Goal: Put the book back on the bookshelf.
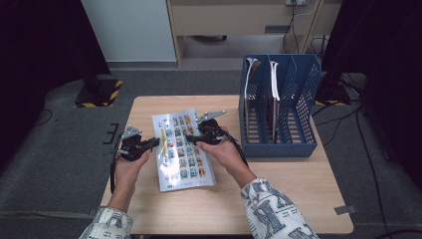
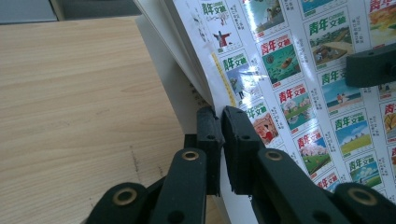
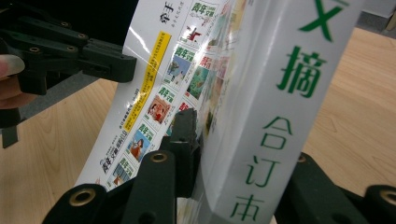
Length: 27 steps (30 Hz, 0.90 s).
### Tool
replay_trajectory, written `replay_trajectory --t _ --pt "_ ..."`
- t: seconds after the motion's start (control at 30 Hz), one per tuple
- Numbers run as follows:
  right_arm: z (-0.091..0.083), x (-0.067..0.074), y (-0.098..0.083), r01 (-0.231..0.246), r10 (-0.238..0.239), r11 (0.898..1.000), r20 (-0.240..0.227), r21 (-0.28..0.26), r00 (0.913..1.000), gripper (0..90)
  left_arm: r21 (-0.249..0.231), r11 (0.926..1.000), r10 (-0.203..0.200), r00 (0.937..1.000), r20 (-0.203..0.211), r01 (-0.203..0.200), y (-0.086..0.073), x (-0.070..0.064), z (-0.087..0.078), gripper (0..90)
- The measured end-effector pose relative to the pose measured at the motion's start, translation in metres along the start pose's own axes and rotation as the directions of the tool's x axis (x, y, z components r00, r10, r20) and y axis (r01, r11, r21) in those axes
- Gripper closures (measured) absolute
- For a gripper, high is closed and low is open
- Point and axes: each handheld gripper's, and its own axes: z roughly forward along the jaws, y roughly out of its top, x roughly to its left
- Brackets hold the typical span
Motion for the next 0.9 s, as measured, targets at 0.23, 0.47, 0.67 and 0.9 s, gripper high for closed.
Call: replay_trajectory --t 0.23,0.47,0.67,0.9 --pt "0.000 -0.001 0.001 0.005 -0.005 1.000 -0.005 -0.014 1.0000 69.3 -0.022 0.9997 0.011 0.9997 -0.020 -0.011 0.001 -0.002 -0.001 85.4" --pt "0.003 -0.005 0.005 0.003 -0.003 0.999 0.010 -0.032 0.9999 69.2 -0.045 0.9989 0.013 0.9993 -0.036 -0.015 0.009 -0.001 -0.001 85.7" --pt "0.009 -0.011 0.013 0.003 -0.002 0.999 0.031 -0.050 0.9995 69.4 -0.053 0.9984 0.019 0.9988 -0.045 -0.021 0.022 0.003 0.002 86.0" --pt "0.017 -0.021 0.025 0.011 -0.005 0.995 0.065 -0.095 0.9979 69.8 -0.072 0.9968 0.031 0.9971 -0.069 -0.036 0.041 0.005 0.010 86.4"
